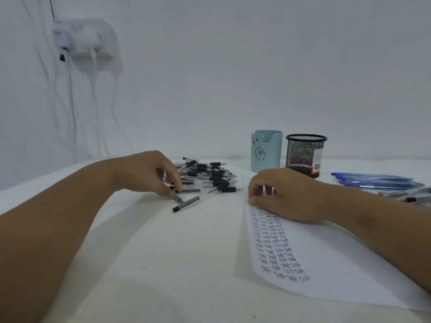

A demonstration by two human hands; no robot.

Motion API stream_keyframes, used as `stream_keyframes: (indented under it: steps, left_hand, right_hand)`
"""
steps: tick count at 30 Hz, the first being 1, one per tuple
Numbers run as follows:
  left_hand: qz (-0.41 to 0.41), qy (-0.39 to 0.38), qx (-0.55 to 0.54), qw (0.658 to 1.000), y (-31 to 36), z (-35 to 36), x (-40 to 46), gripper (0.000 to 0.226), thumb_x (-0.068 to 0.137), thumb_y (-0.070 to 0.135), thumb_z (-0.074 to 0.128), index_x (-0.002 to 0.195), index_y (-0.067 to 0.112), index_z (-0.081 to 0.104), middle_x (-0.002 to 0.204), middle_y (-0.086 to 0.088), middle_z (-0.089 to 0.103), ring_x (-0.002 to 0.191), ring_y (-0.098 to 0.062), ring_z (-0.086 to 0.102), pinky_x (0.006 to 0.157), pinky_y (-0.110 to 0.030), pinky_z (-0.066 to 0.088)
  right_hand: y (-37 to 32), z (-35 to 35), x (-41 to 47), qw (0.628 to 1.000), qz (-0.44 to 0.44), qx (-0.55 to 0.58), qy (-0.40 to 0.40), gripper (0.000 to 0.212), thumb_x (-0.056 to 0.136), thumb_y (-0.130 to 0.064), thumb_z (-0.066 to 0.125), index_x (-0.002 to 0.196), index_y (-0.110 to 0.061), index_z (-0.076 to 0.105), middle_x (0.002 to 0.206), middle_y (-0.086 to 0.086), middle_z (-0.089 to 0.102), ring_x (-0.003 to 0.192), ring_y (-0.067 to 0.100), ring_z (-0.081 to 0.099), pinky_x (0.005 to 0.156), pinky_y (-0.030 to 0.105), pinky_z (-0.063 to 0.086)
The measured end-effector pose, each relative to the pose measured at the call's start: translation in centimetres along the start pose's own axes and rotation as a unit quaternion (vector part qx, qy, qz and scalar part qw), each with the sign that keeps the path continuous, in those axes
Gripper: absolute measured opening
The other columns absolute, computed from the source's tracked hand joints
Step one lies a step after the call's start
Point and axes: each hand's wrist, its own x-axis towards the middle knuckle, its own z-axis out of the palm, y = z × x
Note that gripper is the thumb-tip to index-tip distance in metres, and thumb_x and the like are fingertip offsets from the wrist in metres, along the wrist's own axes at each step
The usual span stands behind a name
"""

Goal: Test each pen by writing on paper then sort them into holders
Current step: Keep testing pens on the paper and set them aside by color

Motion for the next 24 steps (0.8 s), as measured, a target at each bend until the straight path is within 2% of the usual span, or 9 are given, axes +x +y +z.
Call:
stream_keyframes:
  steps: [2, 5, 9, 12, 14, 16, 19, 21, 24]
  left_hand:
    - [0.008, -0.009, 0.011, 1.0, 0.1, 0.6, 0.3, 0.013, 0.075, 0.029, 0.084, 0.08, 0.039, 0.079, 0.088, 0.011, 0.064, 0.091, -0.035, 0.058, 0.085, -0.045, 0.052]
    - [0.03, 0.034, 0.024, 0.999, 0.3, 1.1, 0.6, 0.023, 0.085, 0.013, 0.079, 0.079, 0.036, 0.076, 0.084, 0.011, 0.067, 0.08, -0.019, 0.059, 0.074, -0.032, 0.048]
    - [0.065, 0.187, -0.181, 0.963, 1.6, 1.3, 1.0, 0.019, 0.093, -0.002, 0.065, 0.085, 0.016, 0.067, 0.082, 0.0, 0.066, 0.071, -0.013, 0.055, 0.067, -0.019, 0.045]
    - [0.073, 0.287, -0.388, 0.873, 3.3, 1.2, 1.3, 0.016, 0.098, -0.003, 0.057, 0.09, 0.009, 0.061, 0.085, -0.007, 0.067, 0.066, -0.016, 0.059, 0.061, -0.021, 0.048]
    - [0.066, 0.326, -0.505, 0.796, 4.6, 1.4, 1.3, 0.012, 0.099, 0.001, 0.057, 0.091, 0.009, 0.06, 0.088, -0.007, 0.067, 0.07, -0.019, 0.067, 0.066, -0.023, 0.054]
    - [0.057, 0.336, -0.6, 0.724, 5.8, 1.9, 1.4, 0.008, 0.1, 0.004, 0.058, 0.092, 0.006, 0.059, 0.088, -0.008, 0.066, 0.075, -0.024, 0.072, 0.071, -0.023, 0.057]
    - [0.044, 0.306, -0.691, 0.653, 7.4, 3.1, 1.8, 0.005, 0.098, 0.001, 0.058, 0.102, 0.002, 0.055, 0.085, -0.013, 0.064, 0.077, -0.028, 0.075, 0.071, -0.022, 0.059]
    - [0.03, 0.275, -0.716, 0.641, 8.2, 4.1, 2.1, 0.011, 0.098, -0.002, 0.058, 0.105, 0.004, 0.053, 0.081, -0.014, 0.066, 0.081, -0.031, 0.076, 0.071, -0.023, 0.06]
    - [0.031, 0.217, -0.679, 0.7, 9.3, 5.7, 2.0, 0.011, 0.092, -0.001, 0.064, 0.098, 0.004, 0.056, 0.088, -0.019, 0.073, 0.09, -0.034, 0.076, 0.075, -0.026, 0.061]
  right_hand:
    - [-0.1, 0.1, -0.1, 1.0, -0.002, -0.004, 0.001, 0.011, 0.094, -0.043, 0.063, 0.091, -0.032, 0.064, 0.092, -0.018, 0.062, 0.088, 0.001, 0.054, 0.073, 0.013, 0.04]
    - [-0.2, 0.0, -0.1, 1.0, 0.011, 0.001, -0.005, 0.011, 0.094, -0.043, 0.063, 0.092, -0.032, 0.065, 0.093, -0.017, 0.062, 0.087, 0.004, 0.055, 0.073, 0.015, 0.042]
    - [-0.4, -0.3, -0.3, 1.0, 0.022, 0.017, -0.007, 0.011, 0.093, -0.043, 0.064, 0.093, -0.033, 0.066, 0.094, -0.018, 0.063, 0.089, 0.005, 0.056, 0.077, 0.018, 0.046]
    - [-0.4, -0.5, -0.6, 0.999, 0.027, 0.022, -0.011, 0.009, 0.093, -0.042, 0.065, 0.096, -0.033, 0.068, 0.094, -0.019, 0.065, 0.09, 0.004, 0.056, 0.078, 0.018, 0.047]
    - [-0.3, -0.5, -0.6, 0.999, 0.033, 0.033, 0.005, 0.009, 0.093, -0.04, 0.066, 0.098, -0.033, 0.069, 0.094, -0.02, 0.066, 0.091, 0.003, 0.058, 0.08, 0.019, 0.048]
    - [-0.3, -0.4, -0.7, 0.997, 0.046, 0.057, 0.04, 0.008, 0.093, -0.04, 0.067, 0.098, -0.035, 0.071, 0.095, -0.021, 0.067, 0.093, 0.002, 0.058, 0.079, 0.019, 0.047]
    - [-0.8, 0.0, -0.7, 0.984, 0.079, 0.142, 0.071, 0.011, 0.092, -0.046, 0.065, 0.092, -0.038, 0.073, 0.091, -0.019, 0.067, 0.087, 0.01, 0.059, 0.078, 0.027, 0.051]
    - [-1.5, 0.1, -0.8, 0.97, 0.091, 0.217, 0.065, 0.019, 0.092, -0.053, 0.062, 0.095, -0.038, 0.073, 0.093, -0.016, 0.068, 0.091, 0.014, 0.062, 0.083, 0.031, 0.053]
    - [-2.6, -0.1, -0.6, 0.931, 0.095, 0.346, 0.066, 0.043, 0.081, -0.064, 0.057, 0.111, -0.035, 0.068, 0.094, 0.0, 0.069, 0.077, 0.01, 0.062, 0.073, 0.027, 0.052]
